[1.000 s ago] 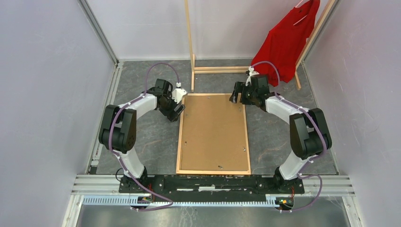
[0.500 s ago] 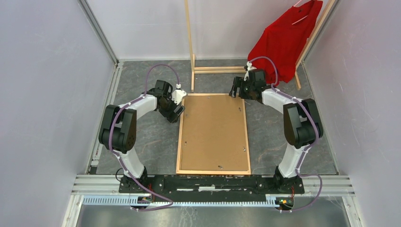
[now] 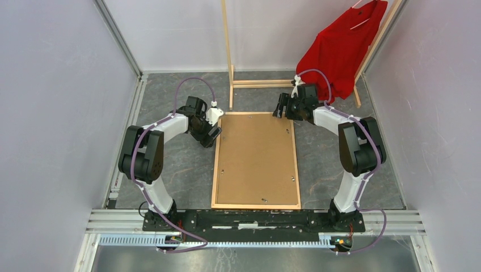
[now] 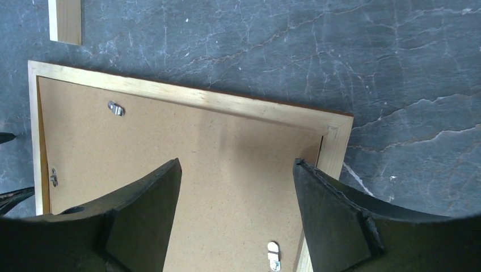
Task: Put the photo into the frame
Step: Adjust the photo frame item on the photo frame.
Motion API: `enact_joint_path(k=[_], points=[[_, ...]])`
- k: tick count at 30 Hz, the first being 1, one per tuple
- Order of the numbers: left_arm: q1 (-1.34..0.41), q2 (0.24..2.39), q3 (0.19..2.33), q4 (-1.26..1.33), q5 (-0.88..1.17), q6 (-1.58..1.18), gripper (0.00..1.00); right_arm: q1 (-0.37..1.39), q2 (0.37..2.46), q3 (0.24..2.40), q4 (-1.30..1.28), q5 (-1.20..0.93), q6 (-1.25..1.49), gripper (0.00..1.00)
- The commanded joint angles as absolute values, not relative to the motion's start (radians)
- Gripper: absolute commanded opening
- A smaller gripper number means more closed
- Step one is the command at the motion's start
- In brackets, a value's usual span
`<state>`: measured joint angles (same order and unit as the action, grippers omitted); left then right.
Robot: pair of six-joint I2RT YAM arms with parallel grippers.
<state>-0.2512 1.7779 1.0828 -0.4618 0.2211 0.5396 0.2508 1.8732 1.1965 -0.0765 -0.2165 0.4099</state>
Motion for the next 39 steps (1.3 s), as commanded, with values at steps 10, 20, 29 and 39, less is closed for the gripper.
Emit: enact_joint_path(k=[10, 20, 29, 39], points=[[-0.249, 1.774, 1.067, -0.446, 0.234, 0.536, 0.89, 0.24, 1.735, 1.135, -0.095, -0.168, 0.399, 0.8], [-0.238, 1.765, 1.03, -0.462, 0.256, 0.553, 0.89, 0.241, 1.487, 0.82, -0.057, -0.221, 0.458, 0.78], [-0.239, 1.778, 1.025, -0.468, 0.302, 0.527, 0.89, 0.274, 1.43, 0.705, -0.043, -0.274, 0.482, 0.76], [-0.241, 1.804, 1.015, -0.453, 0.305, 0.522, 0.88, 0.296, 1.41, 0.662, -0.033, -0.278, 0.491, 0.74]])
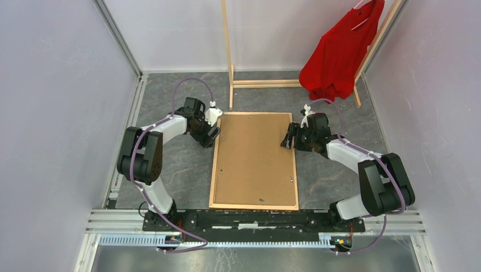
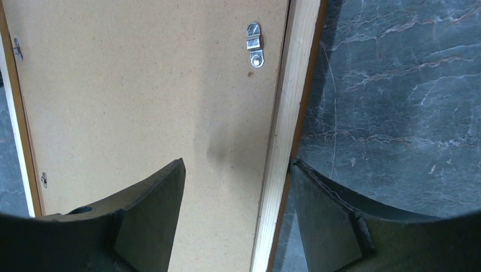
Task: Put the photo into the frame
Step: Adjust the photo frame item on the photo frame.
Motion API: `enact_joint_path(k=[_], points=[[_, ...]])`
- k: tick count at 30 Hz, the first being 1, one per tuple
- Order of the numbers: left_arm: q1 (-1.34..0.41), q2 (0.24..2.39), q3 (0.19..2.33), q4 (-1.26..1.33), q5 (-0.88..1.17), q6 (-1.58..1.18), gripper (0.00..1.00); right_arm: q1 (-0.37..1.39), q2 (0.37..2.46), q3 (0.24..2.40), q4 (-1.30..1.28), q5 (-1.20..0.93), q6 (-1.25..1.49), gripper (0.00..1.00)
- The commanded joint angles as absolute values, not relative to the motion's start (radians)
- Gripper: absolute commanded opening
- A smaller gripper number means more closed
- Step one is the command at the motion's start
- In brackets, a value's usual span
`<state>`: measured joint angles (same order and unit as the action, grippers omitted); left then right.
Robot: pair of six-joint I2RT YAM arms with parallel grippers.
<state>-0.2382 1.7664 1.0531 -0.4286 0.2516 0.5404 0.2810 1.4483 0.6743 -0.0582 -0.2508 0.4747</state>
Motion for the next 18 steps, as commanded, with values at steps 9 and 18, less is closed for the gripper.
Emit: enact_joint_path(k=[9, 18], points=[[-0.242, 1.807, 1.005, -0.45, 0.315, 0.517, 0.87, 0.297, 1.336, 0.7, -0.109, -0.236, 0.476, 0.74], [-0.251, 1.807, 0.996, -0.451, 0.322, 0.511, 0.86, 0.301, 1.35, 0.641, -0.057, -0.299, 0.515, 0.73]])
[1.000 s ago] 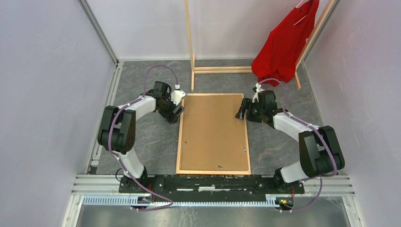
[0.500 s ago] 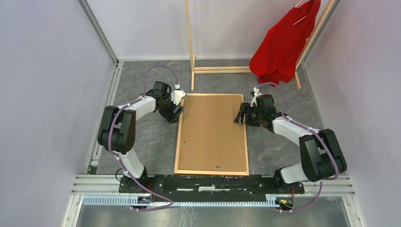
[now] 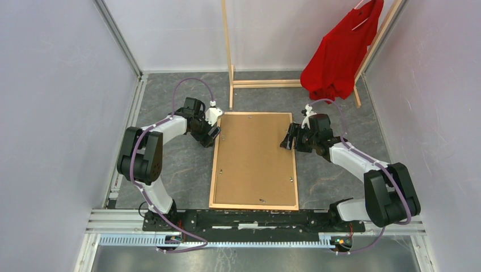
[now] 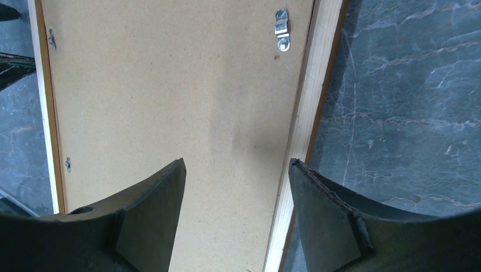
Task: Put the photo into the frame
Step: Adjust the photo frame item on the photo frame.
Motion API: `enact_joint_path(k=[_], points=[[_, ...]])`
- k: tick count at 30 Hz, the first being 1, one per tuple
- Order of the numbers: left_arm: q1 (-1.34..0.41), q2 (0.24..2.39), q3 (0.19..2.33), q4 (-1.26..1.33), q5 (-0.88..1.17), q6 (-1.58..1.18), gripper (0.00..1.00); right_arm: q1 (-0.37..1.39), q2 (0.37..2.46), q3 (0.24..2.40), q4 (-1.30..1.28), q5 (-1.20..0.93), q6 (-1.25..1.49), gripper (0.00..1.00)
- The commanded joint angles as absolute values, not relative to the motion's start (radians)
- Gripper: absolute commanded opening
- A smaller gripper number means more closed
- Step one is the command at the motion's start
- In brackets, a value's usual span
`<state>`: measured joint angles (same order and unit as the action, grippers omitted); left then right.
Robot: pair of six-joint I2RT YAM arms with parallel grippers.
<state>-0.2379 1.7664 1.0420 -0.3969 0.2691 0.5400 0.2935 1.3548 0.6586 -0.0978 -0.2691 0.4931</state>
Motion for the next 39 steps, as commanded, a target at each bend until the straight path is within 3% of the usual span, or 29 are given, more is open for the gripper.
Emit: enact_joint_path(k=[1, 39], points=[[-0.251, 1.807, 0.996, -0.451, 0.321, 0.511, 0.86, 0.301, 1.351, 0.641, -0.056, -0.302, 0.515, 0.73], [-0.288, 1.812, 0.951, -0.446, 0.356, 0.505, 0.85, 0.35, 1.296, 0.561, -0.116, -0.348, 0.536, 0.69]])
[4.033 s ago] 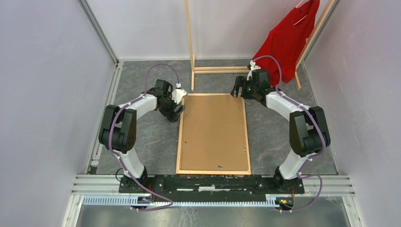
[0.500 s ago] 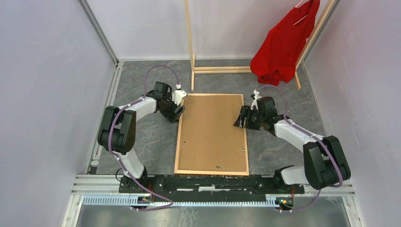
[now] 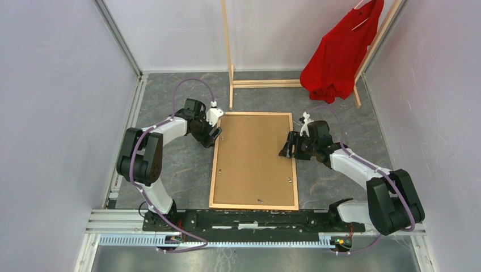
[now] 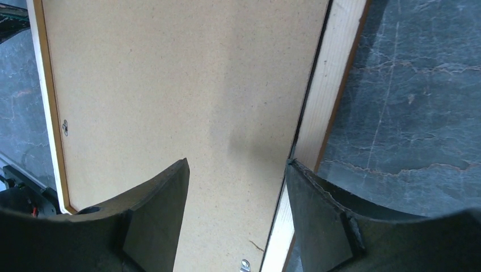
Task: Put the photo into the frame
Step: Adjust the photo frame item on the photo frame.
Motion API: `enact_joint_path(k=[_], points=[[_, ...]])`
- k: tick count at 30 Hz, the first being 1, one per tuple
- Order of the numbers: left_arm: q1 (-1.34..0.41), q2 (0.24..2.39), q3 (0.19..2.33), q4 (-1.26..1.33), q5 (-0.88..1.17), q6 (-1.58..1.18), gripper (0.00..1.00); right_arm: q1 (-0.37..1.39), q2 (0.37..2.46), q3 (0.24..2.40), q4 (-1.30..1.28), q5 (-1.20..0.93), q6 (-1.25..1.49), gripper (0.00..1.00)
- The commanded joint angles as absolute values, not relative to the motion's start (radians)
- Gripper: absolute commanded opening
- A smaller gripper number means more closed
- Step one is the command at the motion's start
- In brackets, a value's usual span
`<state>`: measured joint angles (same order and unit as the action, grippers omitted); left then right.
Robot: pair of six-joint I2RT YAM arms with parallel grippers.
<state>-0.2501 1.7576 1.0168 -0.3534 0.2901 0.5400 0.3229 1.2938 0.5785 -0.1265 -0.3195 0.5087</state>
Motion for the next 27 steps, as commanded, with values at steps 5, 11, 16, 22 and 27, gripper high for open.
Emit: enact_joint_path(k=[5, 11, 16, 22, 27], points=[[-0.295, 1.815, 0.954, -0.443, 0.362, 0.502, 0.84, 0.376, 1.307, 0.558, -0.109, -0.345, 0.557, 0.69], [-0.295, 1.812, 0.957, -0.448, 0.346, 0.509, 0.84, 0.376, 1.309, 0.655, -0.206, -0.296, 0.5, 0.69], [-0.29, 1.81, 0.974, -0.465, 0.34, 0.511, 0.84, 0.377, 1.32, 0.724, -0.273, -0.252, 0.47, 0.7], [-0.285, 1.81, 0.988, -0.484, 0.344, 0.52, 0.84, 0.377, 1.292, 0.657, -0.303, -0.227, 0.459, 0.69], [-0.28, 1.813, 0.998, -0.499, 0.343, 0.524, 0.84, 0.378, 1.27, 0.637, -0.293, -0.235, 0.465, 0.69]])
